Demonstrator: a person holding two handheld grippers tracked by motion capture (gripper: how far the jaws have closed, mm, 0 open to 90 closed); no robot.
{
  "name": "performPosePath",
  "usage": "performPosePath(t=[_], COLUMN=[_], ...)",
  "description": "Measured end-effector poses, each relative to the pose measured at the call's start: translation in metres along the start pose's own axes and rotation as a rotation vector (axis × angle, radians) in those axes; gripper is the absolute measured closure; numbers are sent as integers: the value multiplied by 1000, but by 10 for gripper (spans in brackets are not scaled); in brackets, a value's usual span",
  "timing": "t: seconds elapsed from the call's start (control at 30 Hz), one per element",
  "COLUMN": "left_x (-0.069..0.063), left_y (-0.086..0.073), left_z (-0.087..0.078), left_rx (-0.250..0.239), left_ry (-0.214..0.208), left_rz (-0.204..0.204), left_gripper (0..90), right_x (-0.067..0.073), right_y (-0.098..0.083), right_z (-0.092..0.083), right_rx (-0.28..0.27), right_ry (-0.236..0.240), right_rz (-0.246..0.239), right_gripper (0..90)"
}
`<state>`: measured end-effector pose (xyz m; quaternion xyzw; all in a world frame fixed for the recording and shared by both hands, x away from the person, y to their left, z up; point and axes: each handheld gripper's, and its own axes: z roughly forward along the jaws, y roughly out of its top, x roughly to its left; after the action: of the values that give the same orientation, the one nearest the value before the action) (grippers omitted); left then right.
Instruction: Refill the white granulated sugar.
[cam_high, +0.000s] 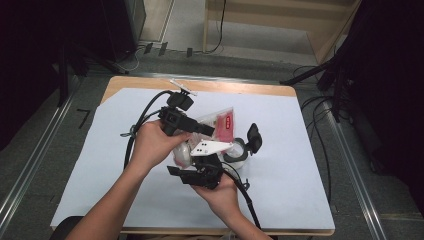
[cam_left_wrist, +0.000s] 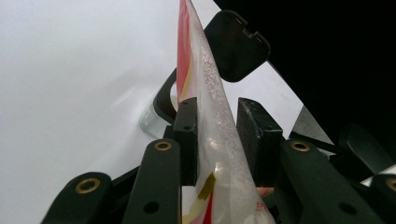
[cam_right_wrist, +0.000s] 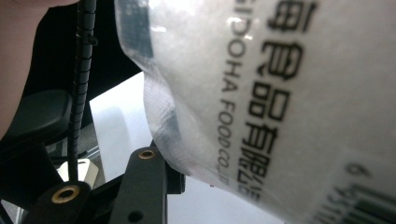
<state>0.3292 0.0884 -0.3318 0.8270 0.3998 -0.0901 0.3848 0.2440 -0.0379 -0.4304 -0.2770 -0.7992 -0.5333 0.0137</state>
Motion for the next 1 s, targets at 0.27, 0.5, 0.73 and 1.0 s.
performPosePath(t=[0.27, 0.5, 0.73, 1.0], left_x=[0, 0, -1, -2], left_y=[0, 0, 0, -1], left_z=[2, 2, 2, 3], left_rx=[-2, -3, 7, 1], left_ry=[-3, 2, 5, 4], left_rz=[0, 0, 5, 4], left_gripper=[694, 695, 702, 705], right_x=[0, 0, 0, 0], right_y=[0, -1, -1, -2], right_z=[0, 0, 1, 1], right_rx=[0, 0, 5, 11], right_ry=[1, 1, 0, -5], right_rz=[8, 6, -3, -9], right_gripper=[638, 638, 634, 635])
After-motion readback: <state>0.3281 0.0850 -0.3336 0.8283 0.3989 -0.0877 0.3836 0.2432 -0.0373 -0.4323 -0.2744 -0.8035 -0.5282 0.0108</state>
